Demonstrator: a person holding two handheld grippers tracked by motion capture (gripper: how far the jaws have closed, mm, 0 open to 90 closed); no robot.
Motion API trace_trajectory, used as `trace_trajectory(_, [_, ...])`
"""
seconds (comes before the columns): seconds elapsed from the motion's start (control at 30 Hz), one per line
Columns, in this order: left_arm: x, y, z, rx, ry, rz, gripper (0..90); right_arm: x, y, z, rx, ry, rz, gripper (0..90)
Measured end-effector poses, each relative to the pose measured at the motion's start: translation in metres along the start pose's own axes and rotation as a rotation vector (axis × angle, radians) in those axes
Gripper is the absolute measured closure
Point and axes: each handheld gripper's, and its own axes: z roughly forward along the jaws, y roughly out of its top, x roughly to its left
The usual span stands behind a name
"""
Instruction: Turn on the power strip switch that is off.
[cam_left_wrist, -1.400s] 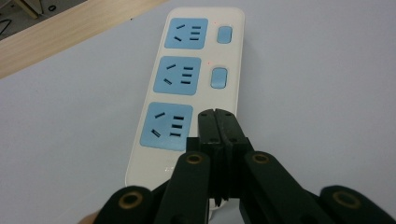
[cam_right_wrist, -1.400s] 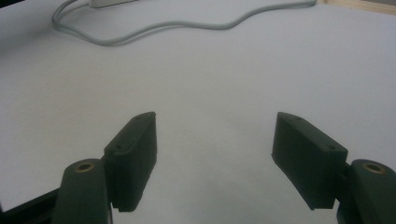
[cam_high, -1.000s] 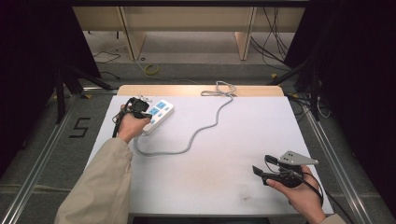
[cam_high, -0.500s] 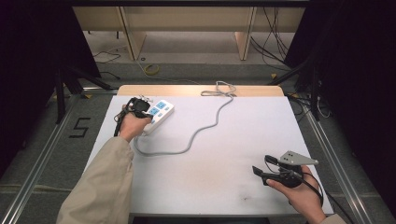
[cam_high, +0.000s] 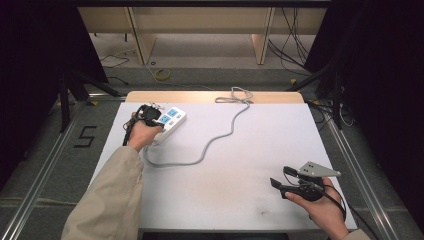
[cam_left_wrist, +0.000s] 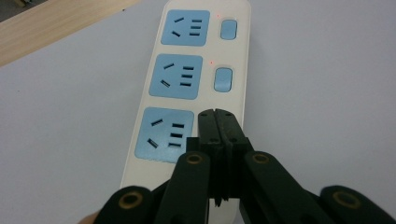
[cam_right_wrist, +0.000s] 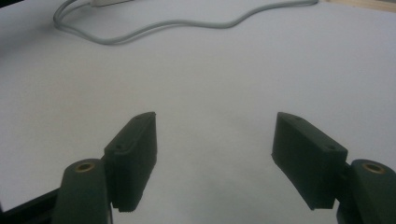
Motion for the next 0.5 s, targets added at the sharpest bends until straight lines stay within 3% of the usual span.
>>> trace_trajectory(0.5, [-0.0011, 0.0002, 0.0066, 0.014, -0.002, 0.001, 89.8, 0.0001, -0.0004, 0.0001, 0.005, 0.001, 0.003, 31.2])
